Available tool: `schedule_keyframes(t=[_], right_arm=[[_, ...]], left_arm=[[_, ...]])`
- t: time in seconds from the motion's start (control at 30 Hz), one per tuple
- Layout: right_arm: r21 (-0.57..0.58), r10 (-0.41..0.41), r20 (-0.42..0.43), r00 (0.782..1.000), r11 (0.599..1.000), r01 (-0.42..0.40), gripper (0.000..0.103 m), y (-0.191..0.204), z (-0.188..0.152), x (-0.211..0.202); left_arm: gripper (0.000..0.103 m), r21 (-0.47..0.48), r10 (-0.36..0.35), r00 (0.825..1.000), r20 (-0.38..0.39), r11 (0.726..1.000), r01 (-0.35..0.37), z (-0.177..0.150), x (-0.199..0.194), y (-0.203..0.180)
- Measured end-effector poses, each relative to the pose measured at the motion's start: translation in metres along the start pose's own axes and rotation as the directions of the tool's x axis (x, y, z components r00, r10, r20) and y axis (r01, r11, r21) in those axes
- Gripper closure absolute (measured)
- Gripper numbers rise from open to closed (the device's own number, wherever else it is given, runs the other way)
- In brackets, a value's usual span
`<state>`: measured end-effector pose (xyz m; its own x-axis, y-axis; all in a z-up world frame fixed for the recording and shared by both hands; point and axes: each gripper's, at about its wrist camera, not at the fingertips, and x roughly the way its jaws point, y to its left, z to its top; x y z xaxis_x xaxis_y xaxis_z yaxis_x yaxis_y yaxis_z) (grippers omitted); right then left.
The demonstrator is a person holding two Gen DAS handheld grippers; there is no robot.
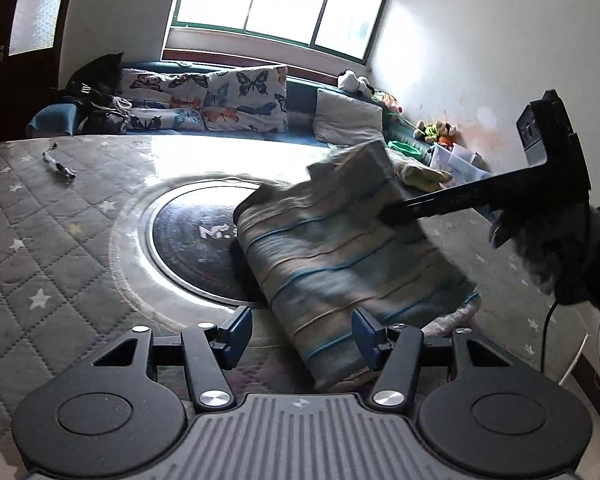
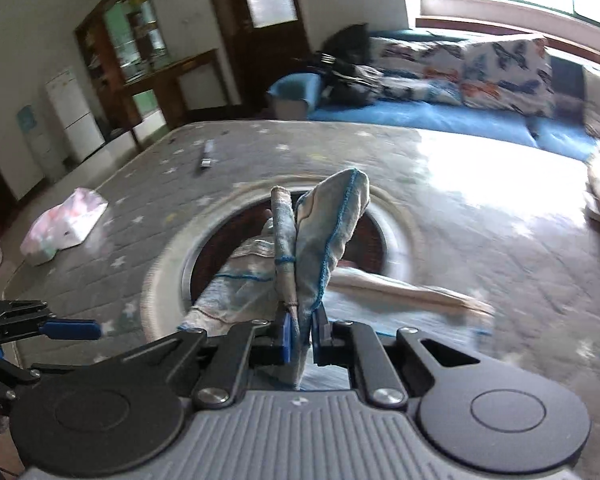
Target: Fold clothes
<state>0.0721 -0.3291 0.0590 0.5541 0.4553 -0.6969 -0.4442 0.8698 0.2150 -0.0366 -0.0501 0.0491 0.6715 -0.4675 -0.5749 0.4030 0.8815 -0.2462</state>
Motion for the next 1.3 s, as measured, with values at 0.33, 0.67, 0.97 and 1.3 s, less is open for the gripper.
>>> schedule_keyframes(t=[0.33,0.67,0.97,1.3], right_arm=[[0.118,0.022,-0.007,1.0,0.993,-0.021,0.094,-0.059,-0.021,-0.007],[0.136,0.037,-0.011,0.999,0.99,-0.036,0.094,-0.075,-0.028,-0.003],[0.168,-0.003,0.011,1.0,0.986,0.001,0.092,-0.087,-0.037,-0.003],[0.107,-0.069,0.085,0.994,0.992,0.06,0.074,-0.061,-0.059,-0.05]], left_arm=[[0.045,0.025,0.008,0.998,-0.068,1.0,-0.007,0.001,0.025,-0.016],[0.043,0.032,0.023,0.994,-0.106,0.999,-0.019,0.001,0.043,-0.015],[0.043,0.047,0.022,0.993,-0.118,0.999,-0.016,0.002,0.049,-0.016],[0.043,0.148,-0.012,0.992,-0.123,0.988,0.03,-0.002,0.057,-0.034]])
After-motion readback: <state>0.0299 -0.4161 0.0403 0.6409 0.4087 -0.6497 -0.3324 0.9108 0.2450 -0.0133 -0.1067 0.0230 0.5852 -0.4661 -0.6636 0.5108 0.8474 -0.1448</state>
